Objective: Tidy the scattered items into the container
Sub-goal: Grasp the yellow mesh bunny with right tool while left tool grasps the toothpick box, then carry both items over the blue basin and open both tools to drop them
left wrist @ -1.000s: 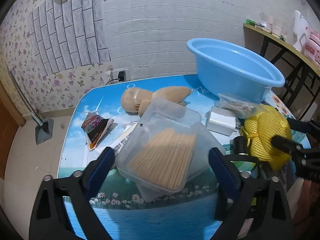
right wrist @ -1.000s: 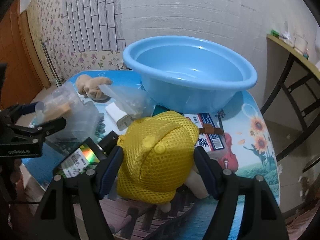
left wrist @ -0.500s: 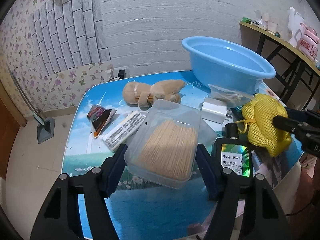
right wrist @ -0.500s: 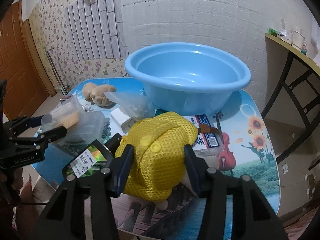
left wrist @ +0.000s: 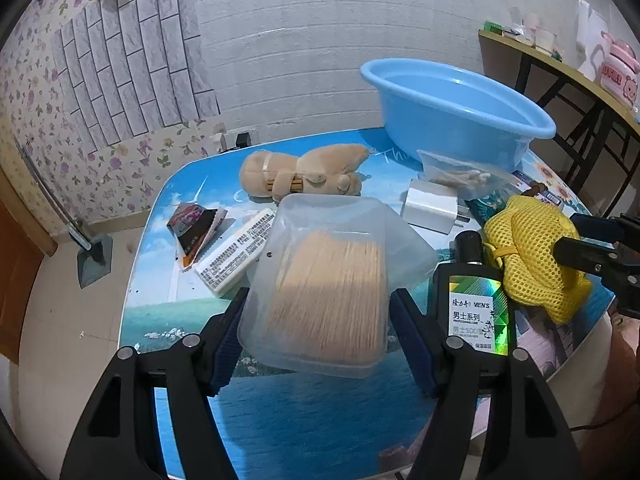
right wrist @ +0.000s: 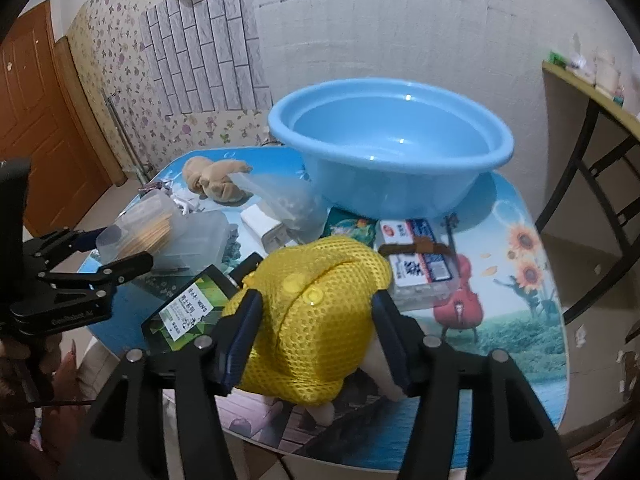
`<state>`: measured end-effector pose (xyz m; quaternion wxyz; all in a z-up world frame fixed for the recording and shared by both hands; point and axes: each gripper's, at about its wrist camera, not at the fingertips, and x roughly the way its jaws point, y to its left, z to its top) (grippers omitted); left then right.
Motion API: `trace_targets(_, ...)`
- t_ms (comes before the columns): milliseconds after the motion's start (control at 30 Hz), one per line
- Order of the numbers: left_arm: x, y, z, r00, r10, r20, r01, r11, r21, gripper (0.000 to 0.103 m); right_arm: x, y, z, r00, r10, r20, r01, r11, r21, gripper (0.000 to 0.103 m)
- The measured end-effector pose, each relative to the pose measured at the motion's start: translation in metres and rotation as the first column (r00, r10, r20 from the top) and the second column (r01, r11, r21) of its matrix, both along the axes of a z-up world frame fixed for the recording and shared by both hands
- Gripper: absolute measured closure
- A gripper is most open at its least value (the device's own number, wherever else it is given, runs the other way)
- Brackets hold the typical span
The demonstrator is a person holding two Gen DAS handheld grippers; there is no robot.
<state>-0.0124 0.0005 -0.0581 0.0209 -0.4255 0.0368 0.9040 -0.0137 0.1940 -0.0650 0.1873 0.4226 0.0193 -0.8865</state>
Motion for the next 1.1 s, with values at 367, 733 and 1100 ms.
trace_targets(367,0.001,-0.006,0.011,0.999,-0.010,-0.041,0.012,0.999,0.050,0.039,0.003,-0.002,0.003,0.999,0.041,-0.016,-0.041,0.999,-0.020,0.058)
trace_targets(733,0.010,0.000,0.053,0.992,-0.036,-0.121,0.044,0.997,0.058,0.039,0.009,0.013,0.063,0.988,0.037,-0.150,-0.055,0.992,-0.117,0.062)
trace_targets(1100,0.004,0.012,0.082,0.984,-0.042,-0.171,0.051,0.998,0.045,0.039,0.009,0.023,0.093,0.976,0.031,-0.215,-0.070,0.982,-0.176,0.062)
